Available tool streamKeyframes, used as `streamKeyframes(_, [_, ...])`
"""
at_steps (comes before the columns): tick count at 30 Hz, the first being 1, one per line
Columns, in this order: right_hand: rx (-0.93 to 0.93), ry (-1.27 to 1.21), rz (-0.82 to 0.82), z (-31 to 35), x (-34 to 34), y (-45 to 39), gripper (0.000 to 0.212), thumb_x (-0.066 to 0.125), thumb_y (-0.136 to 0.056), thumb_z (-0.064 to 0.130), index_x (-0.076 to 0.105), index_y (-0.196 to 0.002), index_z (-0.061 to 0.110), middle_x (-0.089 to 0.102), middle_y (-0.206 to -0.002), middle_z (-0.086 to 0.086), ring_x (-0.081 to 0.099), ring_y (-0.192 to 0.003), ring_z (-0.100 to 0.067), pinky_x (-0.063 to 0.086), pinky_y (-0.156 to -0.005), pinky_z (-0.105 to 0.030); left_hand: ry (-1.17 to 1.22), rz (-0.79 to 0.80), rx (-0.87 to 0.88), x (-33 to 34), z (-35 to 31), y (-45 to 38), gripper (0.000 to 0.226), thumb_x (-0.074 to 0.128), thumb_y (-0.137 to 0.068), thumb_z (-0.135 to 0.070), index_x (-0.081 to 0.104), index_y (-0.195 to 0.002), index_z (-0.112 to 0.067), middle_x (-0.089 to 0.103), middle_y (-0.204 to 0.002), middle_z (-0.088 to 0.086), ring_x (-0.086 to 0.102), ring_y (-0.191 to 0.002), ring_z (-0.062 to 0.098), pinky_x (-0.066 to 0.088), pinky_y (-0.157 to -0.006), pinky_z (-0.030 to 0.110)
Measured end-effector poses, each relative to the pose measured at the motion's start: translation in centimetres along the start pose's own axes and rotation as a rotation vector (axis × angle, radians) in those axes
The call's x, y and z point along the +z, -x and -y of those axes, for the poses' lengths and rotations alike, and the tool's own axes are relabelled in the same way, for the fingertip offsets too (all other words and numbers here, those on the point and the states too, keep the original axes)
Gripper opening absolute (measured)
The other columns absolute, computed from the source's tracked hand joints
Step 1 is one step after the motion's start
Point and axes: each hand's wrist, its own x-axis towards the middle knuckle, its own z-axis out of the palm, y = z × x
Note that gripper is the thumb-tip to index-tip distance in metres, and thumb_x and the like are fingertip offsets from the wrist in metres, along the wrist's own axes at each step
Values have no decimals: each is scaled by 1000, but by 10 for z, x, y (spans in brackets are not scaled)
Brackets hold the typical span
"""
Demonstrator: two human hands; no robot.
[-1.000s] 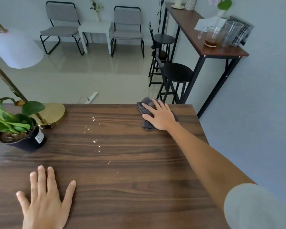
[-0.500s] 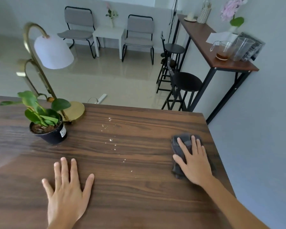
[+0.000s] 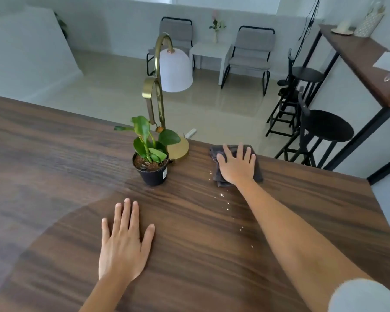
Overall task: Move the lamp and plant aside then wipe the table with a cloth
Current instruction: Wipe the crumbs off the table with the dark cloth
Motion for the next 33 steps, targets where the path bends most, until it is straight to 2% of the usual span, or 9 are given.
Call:
streamKeyframes(4, [-367, 46, 21, 46, 31, 50, 54, 8, -98, 54, 12, -151, 43, -1, -164, -8, -3, -150, -34, 1, -121, -49, -10, 8, 7, 2, 2, 1, 78, 4, -88, -60, 2, -152, -15, -5, -161, 2, -11, -147, 19, 0, -119, 47])
streamKeyframes(8, [-635, 59, 93, -16, 30, 177, 55, -3, -96, 56, 9, -149, 50, -5, -163, 5, -10, -150, -22, 0, -122, -40, 2, 15, 1, 0, 1, 1, 79, 2, -87, -60, 2, -151, -14, -4, -161, 2, -11, -147, 19, 1, -120, 48])
streamKeyframes(11, [-518, 90, 82, -76, 9, 174, 52, -3, -94, 60, 6, -146, 56, -7, -162, 12, -11, -150, -16, -2, -121, -36, 20, 21, 2, 0, 1, 0, 78, 3, -88, -60, 2, -151, -14, -4, -161, 3, -11, -147, 20, 1, -120, 47])
streamKeyframes(13, [-304, 117, -35, -85, 0, 118, 56, 1, -93, 60, 7, -148, 51, -1, -163, 2, -2, -151, -26, 3, -121, -44, 20, 16, 6, 1, 1, -1, 76, 4, -89, -59, 2, -151, -15, -4, -161, 3, -10, -147, 20, 1, -120, 48])
streamKeyframes(17, [94, 25, -54, -19, -3, 12, 56, 11, -97, 58, 9, -151, 44, -2, -164, -10, -4, -149, -36, 0, -119, -54, 9, 18, 9, 2, 4, -2, 74, 6, -91, -59, 0, -152, -15, -6, -161, 3, -10, -148, 21, 0, -119, 48])
streamKeyframes(22, [-398, 19, -13, 51, 42, 105, 54, 13, -97, 57, 16, -149, 47, 2, -164, -10, 0, -150, -35, 2, -121, -51, -3, 43, 10, 2, 3, -1, 75, 5, -91, -59, 0, -152, -15, -6, -161, 3, -10, -148, 21, 1, -120, 49])
streamKeyframes(26, [-622, 37, 33, -28, 40, 247, 47, 14, -100, 56, 14, -147, 54, 3, -164, 4, -3, -151, -22, 3, -121, -40, -20, 57, 8, -1, 2, 0, 77, 2, -89, -59, -1, -152, -14, -5, -162, 4, -9, -149, 22, 2, -120, 49])
streamKeyframes(30, [-281, 104, 45, -122, 3, 231, 56, -9, -86, 70, 0, -141, 64, -7, -162, 12, -11, -150, -16, -3, -121, -35, -5, 58, 8, -2, -1, -1, 76, 2, -89, -59, -2, -152, -15, -7, -161, 4, -10, -148, 22, 1, -120, 49])
streamKeyframes(33, [137, 76, -88, -109, -7, 150, 54, 5, -94, 61, 5, -148, 53, 0, -164, -6, -2, -150, -32, 3, -120, -51, -9, 54, 4, -1, 1, -1, 75, 3, -90, -58, -3, -152, -15, -8, -161, 4, -11, -148, 22, -1, -120, 49])
